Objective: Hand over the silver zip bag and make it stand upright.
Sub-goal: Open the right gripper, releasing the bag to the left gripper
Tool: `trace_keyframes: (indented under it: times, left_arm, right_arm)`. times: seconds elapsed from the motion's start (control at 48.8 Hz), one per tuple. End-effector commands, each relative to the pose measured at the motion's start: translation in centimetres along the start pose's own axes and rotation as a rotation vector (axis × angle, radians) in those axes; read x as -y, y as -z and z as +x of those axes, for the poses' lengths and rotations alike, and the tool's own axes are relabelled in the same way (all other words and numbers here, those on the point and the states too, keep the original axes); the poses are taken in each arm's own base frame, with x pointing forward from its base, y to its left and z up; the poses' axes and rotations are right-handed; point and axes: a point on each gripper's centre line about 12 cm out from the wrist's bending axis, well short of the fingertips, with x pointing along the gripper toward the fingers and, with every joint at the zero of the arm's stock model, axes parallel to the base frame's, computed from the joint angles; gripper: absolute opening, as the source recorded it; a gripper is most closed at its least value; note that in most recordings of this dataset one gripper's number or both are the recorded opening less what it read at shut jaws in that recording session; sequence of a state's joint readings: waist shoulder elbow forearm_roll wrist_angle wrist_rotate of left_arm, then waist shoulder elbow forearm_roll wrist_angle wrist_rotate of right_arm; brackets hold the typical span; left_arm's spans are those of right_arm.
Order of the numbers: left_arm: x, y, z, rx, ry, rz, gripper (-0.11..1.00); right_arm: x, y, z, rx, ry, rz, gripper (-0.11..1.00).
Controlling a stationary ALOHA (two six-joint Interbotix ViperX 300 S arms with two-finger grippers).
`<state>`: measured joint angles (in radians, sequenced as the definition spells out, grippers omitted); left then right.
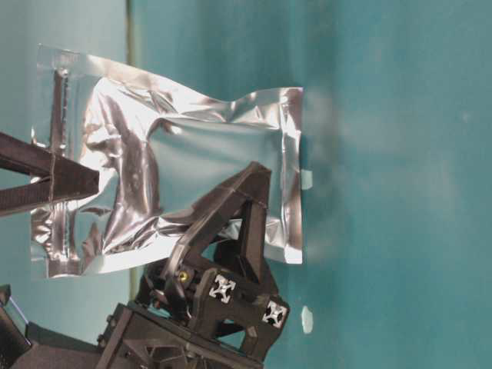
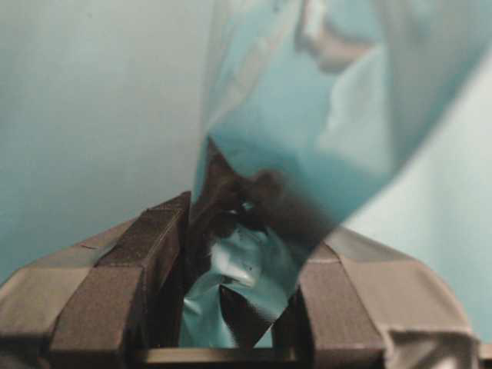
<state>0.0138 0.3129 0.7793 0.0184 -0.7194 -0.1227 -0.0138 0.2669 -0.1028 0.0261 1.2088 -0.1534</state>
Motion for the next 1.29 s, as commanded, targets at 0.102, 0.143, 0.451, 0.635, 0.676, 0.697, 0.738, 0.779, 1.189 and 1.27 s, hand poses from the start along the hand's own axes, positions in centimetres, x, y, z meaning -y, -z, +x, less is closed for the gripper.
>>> trace_keyframes:
  times: [0.102, 0.143, 0.451, 0.635, 0.676, 0.697, 0.738, 0.779, 1.189, 1.27]
  left_arm:
    - [0.2, -0.7, 0.3, 0.02, 0.005, 0.005, 0.31]
    - [0.2, -0.7, 0.3, 0.02, 0.005, 0.005, 0.31]
    - [0.1, -0.5, 0.2, 0.01, 0.003, 0.005, 0.31]
    - [0.1, -0.5, 0.2, 0.01, 0.003, 0.007, 0.31]
    - [0.2, -0.5, 0.2, 0.012, 0.005, 0.007, 0.3]
    - [0.1, -0.5, 0.2, 0.009, 0.003, 0.007, 0.3]
    - [0.2, -0.5, 0.2, 0.01, 0.005, 0.009, 0.3]
    - [0.1, -0.5, 0.2, 0.009, 0.003, 0.008, 0.3]
    - [0.2, -0.3, 0.1, 0.004, 0.004, 0.013, 0.3]
    - [0.1, -0.3, 0.0, 0.003, 0.003, 0.019, 0.3]
  right_arm:
    - [-0.3, -0.2, -0.7, 0.02, -0.001, 0.007, 0.01]
    - [-0.3, -0.2, -0.6, 0.019, -0.002, 0.007, 0.01]
    - [-0.3, 0.3, -0.5, 0.021, -0.004, 0.01, 0.01]
    - [-0.6, 0.4, -0.5, 0.023, -0.021, 0.014, 0.09]
    - [-0.7, 0.4, -0.5, 0.024, -0.029, 0.017, 0.13]
    - [-0.7, 0.4, -0.5, 0.023, -0.032, 0.018, 0.17]
    - [-0.8, 0.4, -0.5, 0.024, -0.035, 0.018, 0.25]
    - [-0.8, 0.4, -0.5, 0.021, -0.036, 0.021, 0.36]
    - [-0.2, 0.8, -2.1, 0.053, 0.007, 0.028, 0.96]
    - [0.1, 1.5, -3.0, 0.054, 0.037, 0.042, 0.96]
